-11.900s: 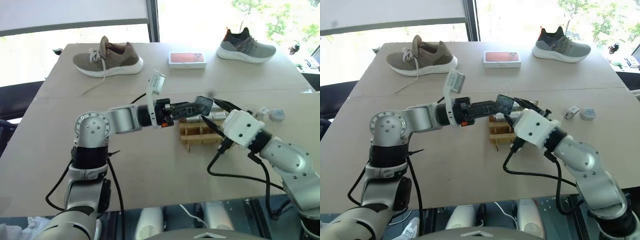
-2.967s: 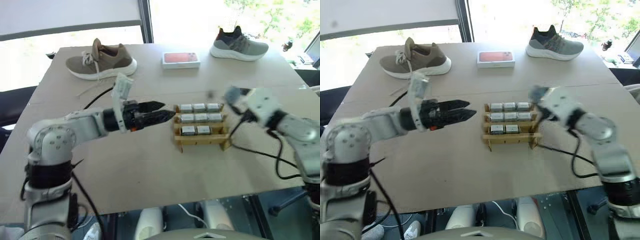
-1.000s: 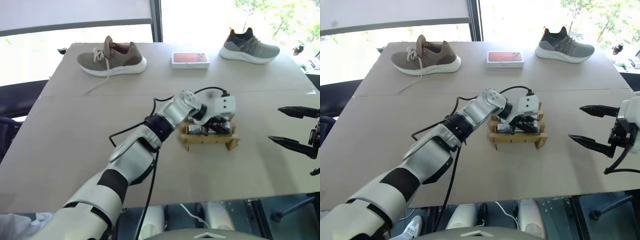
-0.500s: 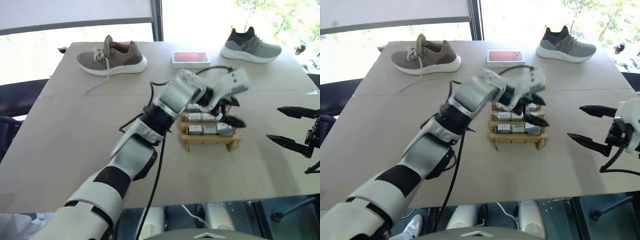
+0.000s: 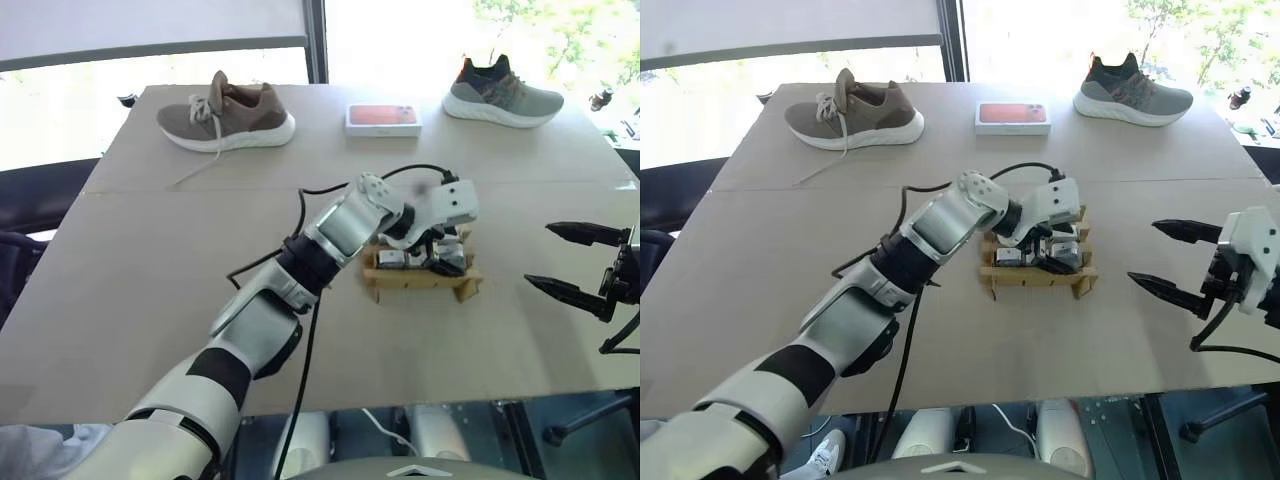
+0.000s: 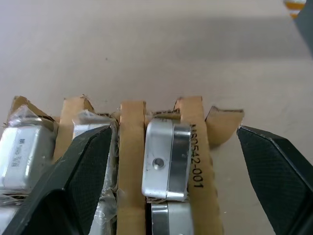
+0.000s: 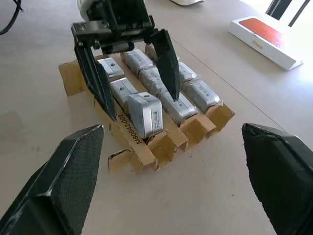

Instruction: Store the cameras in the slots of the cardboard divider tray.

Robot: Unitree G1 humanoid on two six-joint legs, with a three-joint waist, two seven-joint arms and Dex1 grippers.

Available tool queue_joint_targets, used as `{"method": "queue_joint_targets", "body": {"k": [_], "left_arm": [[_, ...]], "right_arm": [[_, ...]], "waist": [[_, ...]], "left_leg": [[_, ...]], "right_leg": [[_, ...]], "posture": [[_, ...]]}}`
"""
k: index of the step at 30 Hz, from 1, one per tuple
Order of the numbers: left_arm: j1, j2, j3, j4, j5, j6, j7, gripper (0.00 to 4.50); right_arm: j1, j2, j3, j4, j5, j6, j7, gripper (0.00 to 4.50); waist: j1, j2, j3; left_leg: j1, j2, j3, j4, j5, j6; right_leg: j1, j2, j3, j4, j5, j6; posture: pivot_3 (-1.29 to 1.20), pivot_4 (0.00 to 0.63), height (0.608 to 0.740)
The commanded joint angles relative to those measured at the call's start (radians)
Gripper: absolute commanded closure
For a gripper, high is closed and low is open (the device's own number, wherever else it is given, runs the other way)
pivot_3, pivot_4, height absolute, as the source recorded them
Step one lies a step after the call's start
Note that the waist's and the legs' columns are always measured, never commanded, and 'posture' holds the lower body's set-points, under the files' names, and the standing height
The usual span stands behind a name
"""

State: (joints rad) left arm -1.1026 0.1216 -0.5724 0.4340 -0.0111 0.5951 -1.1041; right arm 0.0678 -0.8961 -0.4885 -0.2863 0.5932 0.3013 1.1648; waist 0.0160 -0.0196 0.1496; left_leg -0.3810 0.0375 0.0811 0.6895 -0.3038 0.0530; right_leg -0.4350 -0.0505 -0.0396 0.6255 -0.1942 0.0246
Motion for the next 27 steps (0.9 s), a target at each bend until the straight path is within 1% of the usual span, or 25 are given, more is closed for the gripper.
{"method": "queue_joint_targets", "body": {"k": [1, 2, 4, 5, 6, 10, 14, 17, 21, 27], "left_arm": [[-0.025, -0.024, -0.011, 0.05, 0.032, -0.089, -0.003, 1.56], [-0.028, -0.03, -0.012, 0.065, 0.037, -0.103, -0.007, 2.01], [-0.034, -0.042, -0.015, 0.1, 0.056, -0.139, -0.007, 3.07], [-0.038, -0.046, -0.014, 0.114, 0.061, -0.151, -0.011, 3.5], [-0.042, -0.051, -0.012, 0.125, 0.065, -0.158, -0.014, 3.66], [-0.078, -0.062, 0.002, 0.162, 0.073, -0.161, -0.038, 3.65], [-0.142, -0.05, -0.043, 0.214, 0.122, -0.139, -0.098, 3.65], [-0.172, -0.065, -0.053, 0.249, 0.143, -0.139, -0.119, 3.65], [-0.192, -0.092, -0.062, 0.28, 0.168, -0.139, -0.126, 3.65], [-0.195, -0.13, -0.06, 0.305, 0.204, -0.094, -0.092, 3.65]], "right_arm": [[0.025, 0.012, -0.05, -0.051, 0.017, -0.013, -0.021, 0.0], [0.033, 0.013, -0.055, -0.057, 0.018, -0.012, -0.025, 0.0], [0.048, 0.015, -0.063, -0.068, 0.019, -0.013, -0.034, 0.0], [0.055, 0.017, -0.068, -0.074, 0.02, -0.013, -0.038, 0.0], [0.061, 0.018, -0.072, -0.079, 0.021, -0.013, -0.042, 0.0], [0.08, 0.023, -0.086, -0.092, 0.022, -0.015, -0.052, 0.0], [0.086, 0.033, -0.081, -0.097, 0.017, -0.023, -0.064, 0.0], [0.085, 0.041, -0.073, -0.098, 0.012, -0.029, -0.072, 0.0], [0.091, 0.051, -0.067, -0.103, 0.007, -0.036, -0.08, 0.0], [0.107, 0.066, -0.059, -0.115, 0.003, -0.048, -0.093, 0.0]], "waist": [[0.0, 0.0, 0.0], [0.0, 0.0, 0.0], [0.001, 0.0, 0.0], [0.001, 0.0, 0.0], [0.002, 0.0, 0.0], [0.003, 0.0, 0.0], [0.001, 0.0, 0.0], [-0.001, 0.0, 0.0], [0.0, 0.0, 0.0], [0.004, 0.0, 0.0]], "left_leg": [[0.0, 0.0, 0.0, 0.0, 0.0, 0.0], [0.0, 0.0, 0.0, 0.0, 0.0, 0.0], [0.0, 0.0, 0.0, 0.0, 0.0, 0.0], [0.0, 0.0, 0.0, 0.0, 0.0, 0.0], [-0.001, 0.0, 0.0, 0.0, 0.0, 0.0], [0.0, -0.001, 0.0, 0.001, 0.0, 0.0], [-0.001, -0.001, -0.001, 0.002, 0.0, 0.001], [0.0, 0.0, -0.001, 0.001, 0.0, 0.001], [-0.001, 0.0, -0.002, 0.001, 0.0, 0.001], [-0.001, -0.001, -0.002, 0.002, 0.0, 0.001]], "right_leg": [[0.0, 0.0, 0.0, 0.0, 0.0, 0.0], [0.0, 0.0, 0.0, 0.0, 0.0, 0.0], [0.0, 0.0, 0.0, 0.0, 0.0, 0.0], [0.0, 0.0, 0.0, 0.0, 0.0, 0.0], [0.0, 0.0, 0.0, 0.0, 0.0, 0.0], [0.001, -0.001, 0.0, 0.0, 0.0, 0.0], [0.001, 0.0, 0.0, 0.0, 0.0, 0.0], [0.001, 0.0, 0.0, 0.0, 0.0, 0.0], [0.001, 0.0, -0.001, 0.0, 0.0, 0.0], [0.002, 0.0, -0.001, 0.0, 0.0, 0.0]], "posture": [[0.0, 0.15, 0.74], [0.0, 0.15, 0.74], [0.0, 0.15, 0.74], [0.0, 0.15, 0.74], [0.0, 0.15, 0.74], [0.0, 0.15, 0.74], [0.0, 0.15, 0.74], [0.0, 0.15, 0.74], [0.0, 0.15, 0.74], [0.0, 0.15, 0.74]]}}
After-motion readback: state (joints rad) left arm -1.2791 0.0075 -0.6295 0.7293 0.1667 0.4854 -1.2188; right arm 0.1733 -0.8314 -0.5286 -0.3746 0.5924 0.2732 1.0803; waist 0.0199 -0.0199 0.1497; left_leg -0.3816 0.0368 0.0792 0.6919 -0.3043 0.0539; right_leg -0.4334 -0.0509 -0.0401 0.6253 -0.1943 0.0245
